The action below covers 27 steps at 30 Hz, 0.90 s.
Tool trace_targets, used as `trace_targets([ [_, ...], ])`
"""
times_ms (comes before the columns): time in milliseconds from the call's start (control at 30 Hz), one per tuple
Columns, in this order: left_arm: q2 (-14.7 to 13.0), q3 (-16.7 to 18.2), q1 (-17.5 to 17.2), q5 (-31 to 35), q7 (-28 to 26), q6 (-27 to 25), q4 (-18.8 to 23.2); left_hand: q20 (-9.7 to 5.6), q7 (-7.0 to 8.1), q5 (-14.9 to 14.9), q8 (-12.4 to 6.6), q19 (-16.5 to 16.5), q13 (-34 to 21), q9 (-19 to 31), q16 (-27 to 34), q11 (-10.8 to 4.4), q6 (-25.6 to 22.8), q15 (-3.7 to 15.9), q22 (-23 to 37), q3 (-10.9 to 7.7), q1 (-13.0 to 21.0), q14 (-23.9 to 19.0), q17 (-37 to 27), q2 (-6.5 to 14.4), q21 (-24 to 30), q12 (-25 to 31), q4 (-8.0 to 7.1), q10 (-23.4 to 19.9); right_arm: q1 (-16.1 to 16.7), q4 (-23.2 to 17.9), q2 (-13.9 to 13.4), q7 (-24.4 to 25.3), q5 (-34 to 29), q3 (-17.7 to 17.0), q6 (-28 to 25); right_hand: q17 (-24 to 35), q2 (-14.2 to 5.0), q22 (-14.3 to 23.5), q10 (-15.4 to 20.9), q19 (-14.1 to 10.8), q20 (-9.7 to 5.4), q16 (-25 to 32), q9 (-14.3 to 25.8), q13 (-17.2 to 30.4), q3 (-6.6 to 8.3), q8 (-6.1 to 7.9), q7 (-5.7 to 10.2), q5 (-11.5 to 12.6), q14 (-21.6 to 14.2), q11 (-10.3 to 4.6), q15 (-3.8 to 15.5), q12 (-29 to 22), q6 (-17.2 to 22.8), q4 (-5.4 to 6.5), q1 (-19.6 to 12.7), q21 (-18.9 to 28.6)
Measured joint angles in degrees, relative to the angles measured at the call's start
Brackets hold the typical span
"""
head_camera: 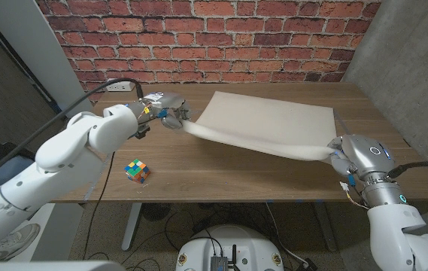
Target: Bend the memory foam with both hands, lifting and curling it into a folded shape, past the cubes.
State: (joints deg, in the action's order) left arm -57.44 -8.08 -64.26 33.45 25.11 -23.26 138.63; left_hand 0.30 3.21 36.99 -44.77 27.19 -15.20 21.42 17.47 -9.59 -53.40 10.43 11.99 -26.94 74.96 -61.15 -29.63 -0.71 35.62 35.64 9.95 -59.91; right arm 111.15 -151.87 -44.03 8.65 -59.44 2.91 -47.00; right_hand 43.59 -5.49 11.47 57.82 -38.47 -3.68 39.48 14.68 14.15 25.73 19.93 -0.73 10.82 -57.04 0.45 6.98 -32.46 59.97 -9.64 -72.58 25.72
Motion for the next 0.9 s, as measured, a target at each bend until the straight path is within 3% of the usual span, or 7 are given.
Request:
trace_targets([
  [167,-1.2,-2.2,4.3,-3.8,0.6,-0.7,-1.5,0.00,-0.18,0.6,-0.24,0.0,-0.5,0.4,-0.4,0.04,0.2,-0.01,0.0,0.00,0.0,0.0,-0.3,0.0,0.3,0.0,0.00,0.0,-2.9,-0.1,-0.5,-4.8,-0.5,-0.1,-0.1,0.4,0.00,0.0,0.0,0.0,0.00,0.0,0.1,0.1,0.00,0.00,0.00,0.2,0.0,0.00,0.00,0.0,0.0,0.00,0.0,0.4],
  [333,-2.3,-4.3,8.0,-3.8,0.6,-0.7,-2.6,0.31,-0.69,0.6,-0.46,-0.3,-1.2,0.5,-0.4,0.73,0.1,-0.10,0.0,-0.24,-0.1,-0.1,-0.5,0.1,0.7,0.0,0.24,-0.3,-2.9,-0.1,-0.5,-9.1,-0.5,-0.1,-0.1,0.9,0.17,0.0,0.0,0.0,0.00,0.0,0.4,0.1,0.23,0.00,0.00,0.3,0.0,0.00,0.00,0.0,0.0,-0.23,0.2,0.4],
  [367,-2.6,-5.1,9.2,-9.5,1.4,-2.3,-2.9,0.31,-0.69,0.9,-0.46,-0.3,-1.2,0.5,-0.4,0.73,0.1,-0.10,0.0,-0.24,-0.1,-0.1,-0.5,0.1,0.7,0.0,0.24,-0.3,-6.7,-0.1,-0.9,-10.1,-0.4,-0.6,0.0,0.9,0.37,0.0,0.0,0.0,0.00,0.0,0.4,0.1,0.23,0.00,0.00,0.3,0.0,0.00,0.00,-0.2,0.0,-0.23,0.4,0.4],
  [467,-3.1,-6.5,11.5,-11.8,1.6,-2.9,-3.6,0.31,-0.70,1.0,-0.48,-0.3,-1.2,0.8,-0.5,0.73,0.1,-0.11,0.0,-0.24,-0.1,-0.1,-0.5,0.1,0.7,0.0,0.24,-0.3,-8.1,0.2,-1.0,-11.6,0.3,-1.1,0.4,1.2,0.52,0.0,0.0,0.0,0.00,0.2,0.4,0.1,0.24,0.00,0.01,0.3,0.0,-0.01,0.00,-0.2,0.0,-0.23,0.5,0.8],
  [667,-3.5,-8.8,15.4,-14.1,1.6,-3.4,-5.3,0.33,-1.00,1.3,-1.02,-0.3,-1.2,1.3,-0.8,0.85,0.2,-0.09,0.0,-0.47,-0.1,-0.1,-0.8,0.1,1.1,0.4,0.47,-0.2,-9.2,0.6,-0.7,-12.3,2.5,-1.7,1.9,1.9,0.53,0.0,0.2,0.3,0.32,0.5,0.7,0.9,0.39,-0.01,-0.33,0.7,0.0,-0.22,-0.01,-0.4,0.3,-0.09,0.5,0.8],
  [767,-3.6,-10.0,17.6,-19.0,1.2,-4.3,-6.4,0.62,-1.21,1.6,-1.34,-0.6,-1.2,1.6,-0.9,0.95,0.4,-0.09,0.0,-0.47,-0.1,-0.1,-1.1,0.1,1.1,0.5,0.47,-0.1,-10.9,1.7,0.3,-11.6,4.2,-3.3,3.4,2.2,0.68,0.0,0.2,0.3,0.32,0.5,0.7,0.9,0.61,0.00,-0.51,0.7,0.0,-0.22,-0.01,-0.4,0.1,-0.08,0.7,0.8],
  [900,-3.4,-11.0,19.8,-19.0,1.2,-4.3,-7.7,0.62,-1.31,1.6,-1.49,-0.6,-1.2,2.1,-0.9,1.04,0.5,-0.09,0.0,-0.55,-0.1,-0.1,-1.3,0.1,1.7,0.5,0.55,0.0,-10.9,1.7,0.3,-9.8,6.4,-3.3,5.4,2.7,0.68,0.0,0.2,0.3,0.32,0.8,0.9,0.9,0.77,0.00,-0.51,0.7,0.0,-0.22,-0.01,-0.4,0.1,-0.16,0.7,0.8],
])
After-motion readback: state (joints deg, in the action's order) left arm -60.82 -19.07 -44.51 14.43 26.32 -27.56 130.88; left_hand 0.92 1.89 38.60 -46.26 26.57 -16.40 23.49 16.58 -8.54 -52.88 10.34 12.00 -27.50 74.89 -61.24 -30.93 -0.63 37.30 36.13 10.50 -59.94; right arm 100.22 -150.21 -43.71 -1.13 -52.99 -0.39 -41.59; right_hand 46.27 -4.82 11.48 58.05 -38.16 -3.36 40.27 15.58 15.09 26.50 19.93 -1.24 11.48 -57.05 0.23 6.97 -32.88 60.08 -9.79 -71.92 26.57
